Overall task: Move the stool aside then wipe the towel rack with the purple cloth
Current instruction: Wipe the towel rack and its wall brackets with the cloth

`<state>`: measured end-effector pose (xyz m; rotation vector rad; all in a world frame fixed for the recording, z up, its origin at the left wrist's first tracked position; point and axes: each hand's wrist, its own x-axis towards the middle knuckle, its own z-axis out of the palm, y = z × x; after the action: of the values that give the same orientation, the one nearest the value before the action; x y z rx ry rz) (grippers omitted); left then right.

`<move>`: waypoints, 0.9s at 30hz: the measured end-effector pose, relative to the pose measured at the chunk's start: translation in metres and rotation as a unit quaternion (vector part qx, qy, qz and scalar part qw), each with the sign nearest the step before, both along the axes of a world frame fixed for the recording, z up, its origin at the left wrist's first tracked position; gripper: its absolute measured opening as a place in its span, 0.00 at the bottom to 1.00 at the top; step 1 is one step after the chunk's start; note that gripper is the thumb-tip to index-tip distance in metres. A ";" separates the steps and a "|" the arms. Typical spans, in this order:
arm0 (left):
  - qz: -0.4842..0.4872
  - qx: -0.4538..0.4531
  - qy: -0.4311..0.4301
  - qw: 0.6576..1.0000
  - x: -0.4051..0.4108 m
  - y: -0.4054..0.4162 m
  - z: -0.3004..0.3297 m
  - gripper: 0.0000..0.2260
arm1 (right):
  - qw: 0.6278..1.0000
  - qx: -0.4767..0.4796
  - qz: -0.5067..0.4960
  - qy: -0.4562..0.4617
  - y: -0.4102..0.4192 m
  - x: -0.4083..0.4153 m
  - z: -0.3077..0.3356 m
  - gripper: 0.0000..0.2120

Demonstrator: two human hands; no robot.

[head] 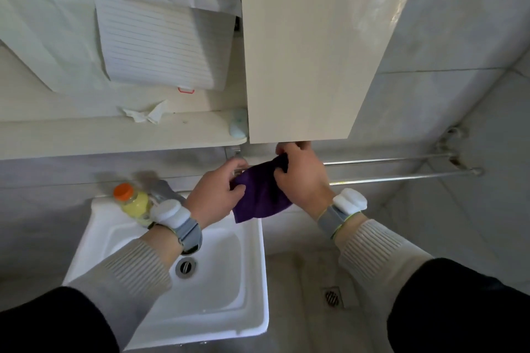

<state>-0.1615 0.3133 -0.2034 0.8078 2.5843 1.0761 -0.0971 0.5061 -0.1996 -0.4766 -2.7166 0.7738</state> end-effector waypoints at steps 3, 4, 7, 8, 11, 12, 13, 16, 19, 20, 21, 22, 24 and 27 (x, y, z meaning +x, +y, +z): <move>-0.001 -0.082 0.185 0.979 0.000 0.006 -0.012 0.15 | 0.995 0.097 0.016 0.001 -0.006 -0.006 -0.015 0.12; 0.004 -0.096 0.215 0.972 -0.001 0.007 -0.016 0.13 | 0.992 0.121 0.021 -0.009 -0.006 -0.006 -0.022 0.11; -0.015 -0.093 0.256 0.962 -0.005 0.008 -0.025 0.08 | 0.985 0.171 -0.002 -0.017 -0.003 -0.006 -0.038 0.12; -0.025 -0.098 0.264 0.959 -0.005 0.009 -0.026 0.08 | 0.983 0.181 -0.004 -0.005 -0.002 -0.005 -0.040 0.12; -0.067 -0.162 0.273 0.946 -0.006 0.015 -0.029 0.15 | 0.977 0.205 0.055 0.028 -0.002 0.000 -0.047 0.14; -0.078 -0.186 0.275 0.940 -0.005 0.016 -0.029 0.16 | 0.975 0.203 0.086 0.030 -0.004 0.002 -0.048 0.15; -0.087 -0.198 0.284 0.934 -0.005 0.018 -0.032 0.15 | 0.973 0.201 0.111 0.030 -0.005 0.004 -0.049 0.15; -0.084 -0.196 0.327 0.921 -0.005 0.022 -0.039 0.08 | 0.963 0.229 0.139 0.031 -0.005 0.005 -0.058 0.14; -0.079 -0.181 0.353 0.914 -0.004 0.025 -0.041 0.04 | 0.948 0.282 0.144 0.028 -0.001 0.001 -0.068 0.09; -0.081 -0.184 0.353 0.914 -0.003 0.026 -0.040 0.04 | 0.945 0.291 0.147 0.031 -0.001 0.000 -0.069 0.07; -0.085 -0.187 0.350 0.914 -0.003 0.028 -0.039 0.05 | 0.944 0.295 0.148 0.031 -0.002 -0.001 -0.070 0.05; -0.091 -0.190 0.342 0.916 -0.003 0.030 -0.038 0.05 | 0.942 0.299 0.150 0.029 -0.002 -0.002 -0.071 0.04; -0.103 -0.207 0.330 0.915 -0.003 0.031 -0.035 0.07 | 0.939 0.307 0.157 0.022 -0.002 -0.003 -0.073 0.03; -0.114 -0.241 0.324 0.908 -0.001 0.034 -0.031 0.08 | 0.935 0.315 0.160 0.017 0.000 -0.003 -0.074 0.04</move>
<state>-0.1627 0.3468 -0.2340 1.4595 2.9487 0.0615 -0.1000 0.5064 -0.2736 0.1270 -2.8285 -0.0596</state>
